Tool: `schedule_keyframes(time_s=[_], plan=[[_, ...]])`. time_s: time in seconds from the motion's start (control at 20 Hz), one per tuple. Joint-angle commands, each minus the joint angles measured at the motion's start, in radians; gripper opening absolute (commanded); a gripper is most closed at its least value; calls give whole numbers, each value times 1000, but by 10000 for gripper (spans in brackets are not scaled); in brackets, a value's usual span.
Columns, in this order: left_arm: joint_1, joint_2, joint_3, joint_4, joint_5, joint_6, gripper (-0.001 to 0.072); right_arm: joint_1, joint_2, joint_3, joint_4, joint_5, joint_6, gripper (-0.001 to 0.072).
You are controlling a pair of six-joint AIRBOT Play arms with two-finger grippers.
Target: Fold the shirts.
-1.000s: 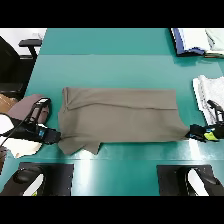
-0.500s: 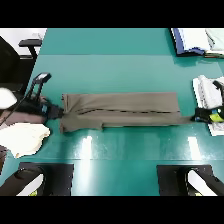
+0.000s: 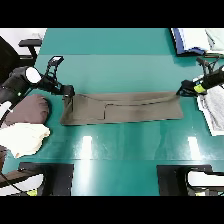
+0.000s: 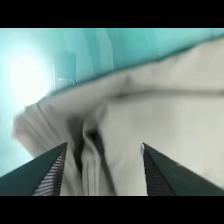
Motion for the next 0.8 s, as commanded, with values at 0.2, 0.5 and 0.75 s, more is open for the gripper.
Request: schedule_keyframes(time_s=[0.2,0.5,0.75], plan=[[-1,-27,93,-174,-66,-29,197,-193,-31,-33,152,47,-146,538],[-117,-46,93,-271,22,-60,27,-343,-98,-197,248,36,-229,556],[-262,-160,101,-318,124,-125,27,-256,-209,-205,366,10,-277,447]])
